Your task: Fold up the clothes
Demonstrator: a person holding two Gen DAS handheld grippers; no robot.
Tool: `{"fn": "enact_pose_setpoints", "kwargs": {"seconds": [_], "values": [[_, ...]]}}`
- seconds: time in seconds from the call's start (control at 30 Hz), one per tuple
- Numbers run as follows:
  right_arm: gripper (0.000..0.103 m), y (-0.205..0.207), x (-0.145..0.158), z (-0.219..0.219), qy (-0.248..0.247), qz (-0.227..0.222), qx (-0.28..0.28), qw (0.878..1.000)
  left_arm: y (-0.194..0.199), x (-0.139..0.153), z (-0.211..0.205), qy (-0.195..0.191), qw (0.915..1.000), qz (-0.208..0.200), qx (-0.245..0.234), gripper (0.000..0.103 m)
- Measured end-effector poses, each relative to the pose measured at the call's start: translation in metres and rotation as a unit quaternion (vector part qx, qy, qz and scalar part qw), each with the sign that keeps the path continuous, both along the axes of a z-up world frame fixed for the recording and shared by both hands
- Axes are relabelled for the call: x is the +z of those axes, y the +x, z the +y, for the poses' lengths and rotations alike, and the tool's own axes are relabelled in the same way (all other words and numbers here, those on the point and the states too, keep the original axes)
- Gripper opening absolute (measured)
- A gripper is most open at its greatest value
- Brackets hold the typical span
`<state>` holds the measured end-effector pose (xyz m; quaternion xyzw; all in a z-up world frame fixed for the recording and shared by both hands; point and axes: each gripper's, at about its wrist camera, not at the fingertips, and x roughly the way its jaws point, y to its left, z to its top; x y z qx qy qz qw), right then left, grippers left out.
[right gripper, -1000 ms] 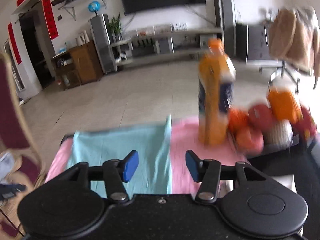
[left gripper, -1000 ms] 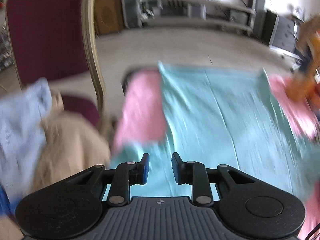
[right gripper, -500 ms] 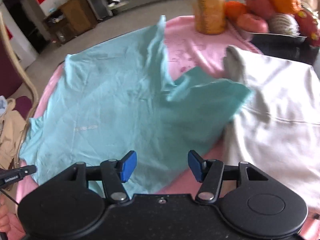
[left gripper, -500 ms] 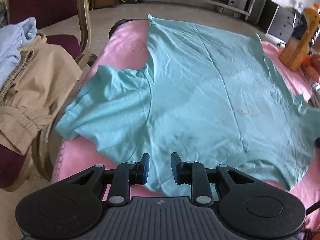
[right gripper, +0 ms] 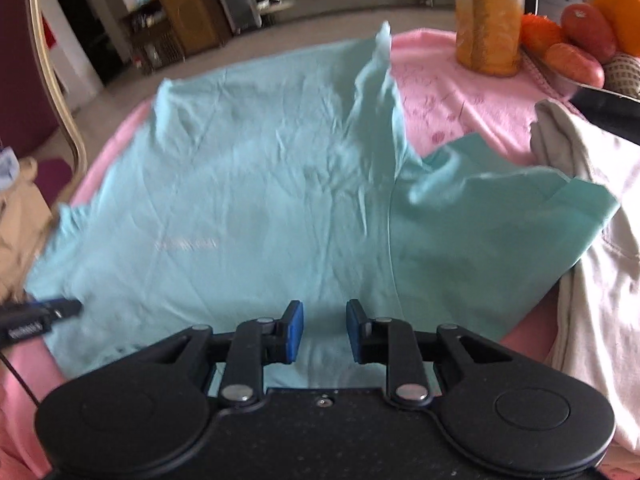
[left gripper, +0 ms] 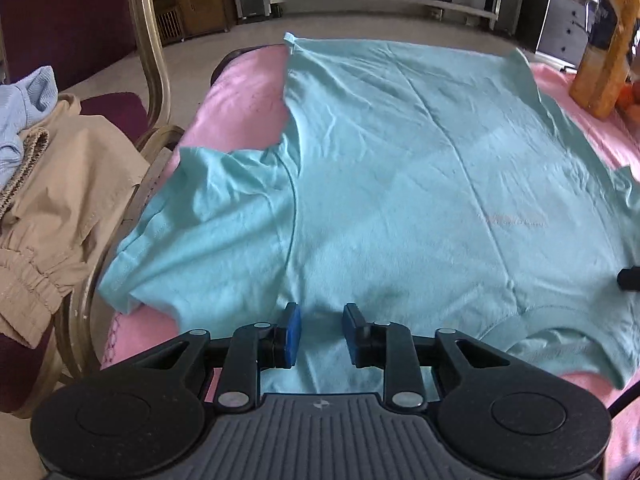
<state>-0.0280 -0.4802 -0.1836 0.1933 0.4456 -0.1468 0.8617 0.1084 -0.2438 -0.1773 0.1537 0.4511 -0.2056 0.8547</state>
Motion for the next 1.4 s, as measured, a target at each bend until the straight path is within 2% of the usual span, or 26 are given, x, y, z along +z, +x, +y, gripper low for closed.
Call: {"fn": "enact_pose_setpoints", "kwargs": {"seconds": [0.1, 0.2, 0.3, 0.5, 0.63, 0.77, 0.87, 1.03, 1.13, 1.17, 1.27, 1.4], "values": [[0.019, -0.008, 0.001, 0.0, -0.009, 0.019, 0.0, 1.0, -0.006, 0.002, 0.011, 0.007, 0.9997, 0.021, 0.005, 0.029], [0.019, -0.028, 0.005, -0.001, 0.003, 0.038, -0.005, 0.999, -0.018, 0.007, 0.024, 0.018, 0.999, 0.04, 0.009, 0.028], [0.02, -0.043, 0.013, 0.0, 0.015, 0.017, -0.011, 1.0, -0.032, 0.016, 0.039, -0.003, 0.9991, 0.039, 0.018, 0.022], [0.022, -0.073, 0.029, 0.0, 0.04, -0.024, -0.023, 0.999, -0.048, 0.032, 0.036, -0.056, 0.9984, -0.007, -0.003, 0.023], [0.022, -0.056, 0.028, 0.011, 0.072, -0.054, 0.01, 0.996, -0.042, 0.022, 0.021, -0.079, 0.9965, 0.015, -0.023, 0.023], [0.022, -0.03, 0.014, 0.022, 0.093, -0.045, 0.046, 0.994, -0.039, 0.005, 0.006, -0.055, 0.9971, 0.031, -0.043, 0.023], [0.022, -0.022, 0.005, 0.029, 0.076, -0.017, 0.061, 0.995, -0.044, -0.003, 0.005, -0.034, 0.9974, 0.036, -0.053, 0.024], [0.021, -0.035, 0.002, 0.035, 0.067, 0.018, 0.085, 0.994, -0.059, 0.0, 0.013, -0.006, 0.9963, 0.042, -0.074, 0.023], [0.021, -0.054, 0.011, 0.035, 0.067, 0.03, 0.101, 0.992, -0.065, 0.011, 0.026, -0.017, 0.9974, 0.024, -0.066, 0.024], [0.022, -0.06, 0.016, 0.031, 0.072, 0.02, 0.093, 0.993, -0.067, 0.016, 0.03, -0.023, 0.9977, 0.016, -0.062, 0.024], [0.037, -0.081, 0.033, 0.004, 0.097, -0.043, 0.037, 0.994, -0.06, 0.029, 0.04, -0.052, 0.9981, -0.012, -0.03, 0.032], [0.039, -0.106, 0.048, -0.035, 0.122, -0.11, -0.058, 0.985, -0.052, 0.033, 0.042, -0.076, 0.997, -0.016, -0.002, 0.035]]}}
